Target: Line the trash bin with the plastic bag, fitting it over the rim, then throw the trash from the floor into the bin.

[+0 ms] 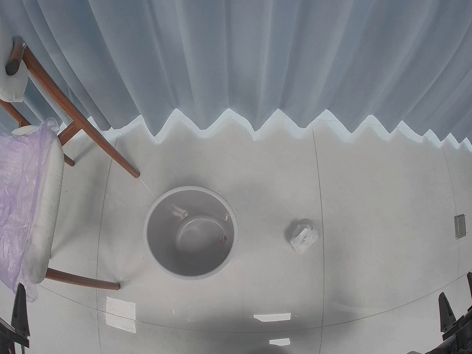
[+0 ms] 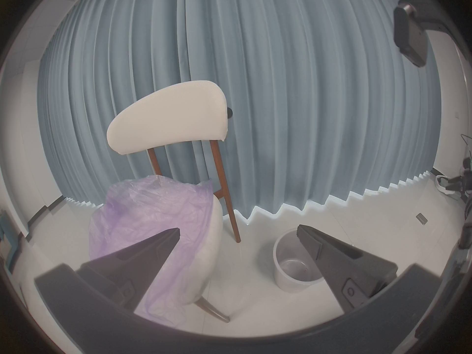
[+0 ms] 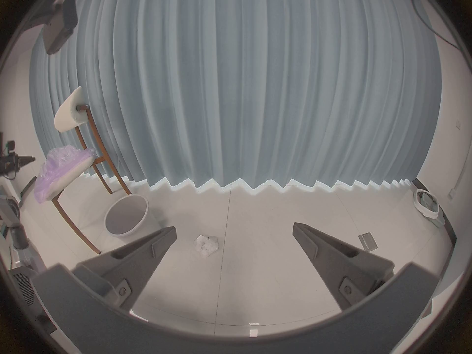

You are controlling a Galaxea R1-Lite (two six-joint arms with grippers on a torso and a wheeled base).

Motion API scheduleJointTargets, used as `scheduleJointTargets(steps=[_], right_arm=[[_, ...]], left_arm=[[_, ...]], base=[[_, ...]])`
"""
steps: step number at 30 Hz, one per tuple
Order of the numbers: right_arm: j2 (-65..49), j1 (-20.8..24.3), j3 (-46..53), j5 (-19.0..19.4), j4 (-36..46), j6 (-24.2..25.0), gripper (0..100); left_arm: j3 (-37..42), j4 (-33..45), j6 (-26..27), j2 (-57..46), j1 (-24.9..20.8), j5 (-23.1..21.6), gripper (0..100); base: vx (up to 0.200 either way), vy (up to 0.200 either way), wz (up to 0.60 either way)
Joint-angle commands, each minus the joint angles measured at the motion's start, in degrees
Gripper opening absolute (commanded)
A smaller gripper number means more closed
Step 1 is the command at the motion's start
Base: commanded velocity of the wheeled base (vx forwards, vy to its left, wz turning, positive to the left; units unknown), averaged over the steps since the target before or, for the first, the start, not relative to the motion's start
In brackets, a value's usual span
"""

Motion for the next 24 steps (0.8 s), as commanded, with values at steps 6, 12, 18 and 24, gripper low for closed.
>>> scheduleJointTargets(steps=[6,12,18,24], right_arm=[[-1.0,0.0,0.9,0.1,0.0,0.0,100],[-1.0,0.0,0.9,0.1,-0.1,0.0,100],[-1.0,0.0,0.9,0.1,0.0,0.0,100],[-1.0,0.0,0.9,0.1,0.0,0.0,100]], left_arm=[[-15.5,2.5,-0.1,25.8,0.4,3.6,100],[-20.1,2.6,-5.7,37.7,10.4,3.3,100],[-25.4,2.4,-5.6,45.2,23.6,-9.6,100],[-27.4,2.6,-1.9,49.6,28.5,-15.4,100]], base=[[0.000,0.000,0.00],[0.000,0.000,0.00],[0.000,0.000,0.00],[0.000,0.000,0.00]])
